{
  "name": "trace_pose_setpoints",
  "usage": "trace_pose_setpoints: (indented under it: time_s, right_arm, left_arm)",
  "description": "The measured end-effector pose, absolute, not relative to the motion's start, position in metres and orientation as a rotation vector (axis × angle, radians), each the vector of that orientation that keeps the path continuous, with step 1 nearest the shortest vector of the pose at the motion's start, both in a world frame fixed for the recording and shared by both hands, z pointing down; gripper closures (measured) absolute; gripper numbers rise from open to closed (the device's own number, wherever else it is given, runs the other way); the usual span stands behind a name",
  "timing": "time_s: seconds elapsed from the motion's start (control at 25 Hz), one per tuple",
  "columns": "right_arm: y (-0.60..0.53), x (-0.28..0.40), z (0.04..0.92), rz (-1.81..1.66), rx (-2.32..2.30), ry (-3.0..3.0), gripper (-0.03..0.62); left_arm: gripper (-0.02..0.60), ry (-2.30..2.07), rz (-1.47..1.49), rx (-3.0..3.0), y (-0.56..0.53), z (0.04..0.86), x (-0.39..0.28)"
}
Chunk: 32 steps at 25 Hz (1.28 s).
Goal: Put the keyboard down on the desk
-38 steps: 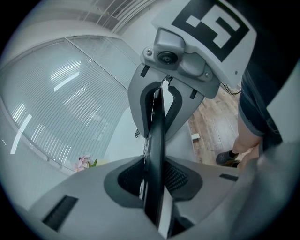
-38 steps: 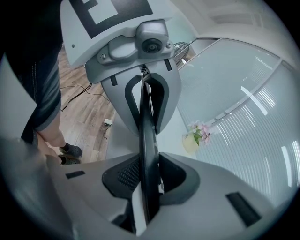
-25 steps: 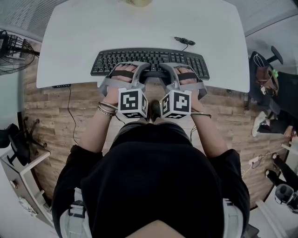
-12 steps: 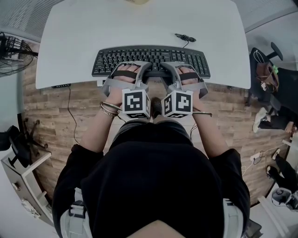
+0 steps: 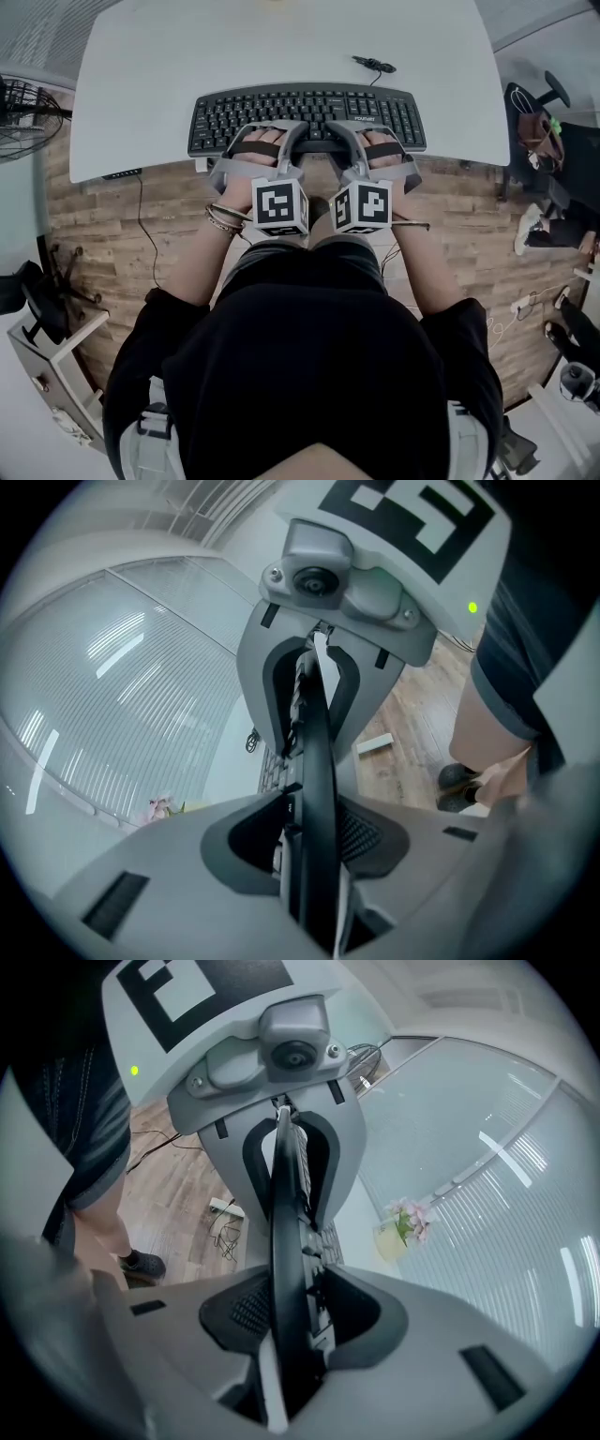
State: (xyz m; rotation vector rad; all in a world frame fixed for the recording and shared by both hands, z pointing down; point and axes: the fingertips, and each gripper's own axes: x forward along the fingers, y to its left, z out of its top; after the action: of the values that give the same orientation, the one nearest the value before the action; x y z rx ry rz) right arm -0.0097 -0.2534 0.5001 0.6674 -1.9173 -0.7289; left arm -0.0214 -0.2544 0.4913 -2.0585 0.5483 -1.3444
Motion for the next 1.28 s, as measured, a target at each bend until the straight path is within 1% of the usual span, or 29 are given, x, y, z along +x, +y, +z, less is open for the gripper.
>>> trace_pose_setpoints:
  time_s: [0.24, 0.68, 1.28]
  right_arm:
    - [-0.246, -0.007, 0.505, -0.732, 0.658, -1.934, 0.445]
    - [-0.242, -0.011, 0.518, -0.726, 0.657, -1.959, 0.414]
    - [-0.241, -0.013, 0.517, -0.681, 0.671, -1.971, 0.405]
  left_arm:
    - [0.428, 0.59, -1.354, -2.049, -0.247, 0.495, -0.019]
    - [0.403, 0.607, -1.372, -2.011, -0.244, 0.512, -0.02]
    - [0.4, 0.588, -1.384, -2.004, -0.244, 0.511, -0.023]
